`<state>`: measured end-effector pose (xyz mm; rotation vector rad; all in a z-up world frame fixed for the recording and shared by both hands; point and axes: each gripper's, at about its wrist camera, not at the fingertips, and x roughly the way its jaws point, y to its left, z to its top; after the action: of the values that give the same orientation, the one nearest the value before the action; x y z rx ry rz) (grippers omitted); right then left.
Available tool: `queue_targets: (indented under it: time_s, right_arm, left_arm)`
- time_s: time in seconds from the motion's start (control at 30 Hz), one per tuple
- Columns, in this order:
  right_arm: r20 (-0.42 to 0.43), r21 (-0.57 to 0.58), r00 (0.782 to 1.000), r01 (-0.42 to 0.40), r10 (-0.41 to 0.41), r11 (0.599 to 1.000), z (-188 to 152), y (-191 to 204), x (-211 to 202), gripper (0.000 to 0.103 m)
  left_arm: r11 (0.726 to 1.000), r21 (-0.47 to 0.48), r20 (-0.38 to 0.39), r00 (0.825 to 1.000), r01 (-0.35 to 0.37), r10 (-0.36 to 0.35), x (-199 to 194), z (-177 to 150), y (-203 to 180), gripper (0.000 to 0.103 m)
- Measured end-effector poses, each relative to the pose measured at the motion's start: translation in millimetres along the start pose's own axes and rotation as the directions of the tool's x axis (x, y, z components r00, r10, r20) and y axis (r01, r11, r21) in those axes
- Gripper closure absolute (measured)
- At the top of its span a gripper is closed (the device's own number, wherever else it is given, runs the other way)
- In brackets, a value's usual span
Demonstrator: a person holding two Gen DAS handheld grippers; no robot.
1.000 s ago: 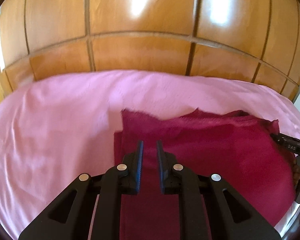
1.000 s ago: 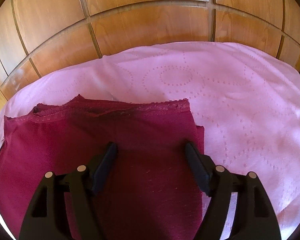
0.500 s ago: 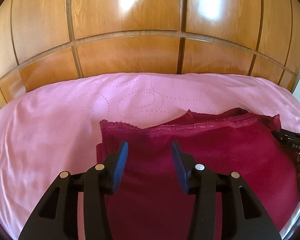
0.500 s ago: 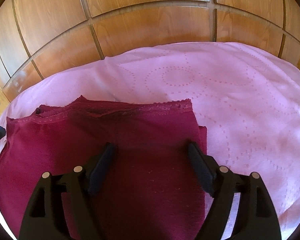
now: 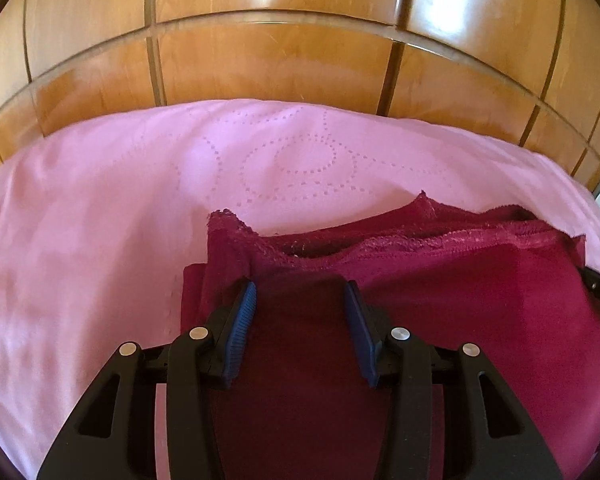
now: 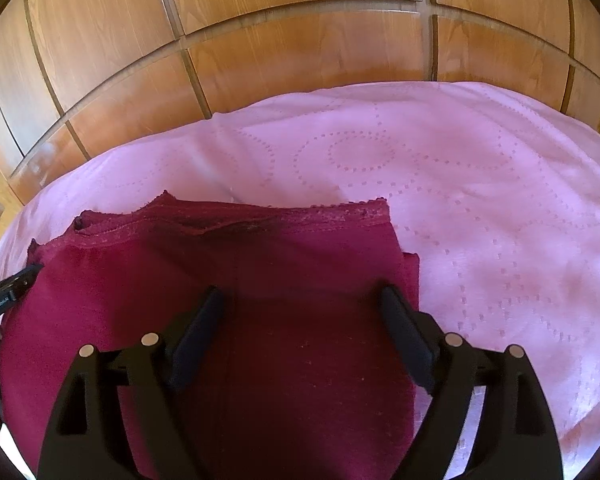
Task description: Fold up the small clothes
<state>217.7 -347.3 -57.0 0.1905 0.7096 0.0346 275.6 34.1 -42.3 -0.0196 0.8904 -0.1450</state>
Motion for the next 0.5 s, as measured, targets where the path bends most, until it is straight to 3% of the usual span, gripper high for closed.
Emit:
queue_targets:
  time_s: [0.3,0.5]
  right_arm:
    - [-0.007,0.003,1.0,0.004,-0.004,1.0,0,2,-3,0.02]
    - [-0.022,0.036,0.999,-0.025,0.026,0.999,3,1,-20,0.018]
  left_arm:
    - [0.995,-0.094,0.005,1.0,0.026,-0.026,-43,-10,13,0.058]
    - [0.999,-0.046,0.035,0.999,-0.006,0.008,-85,-44,9,0.058]
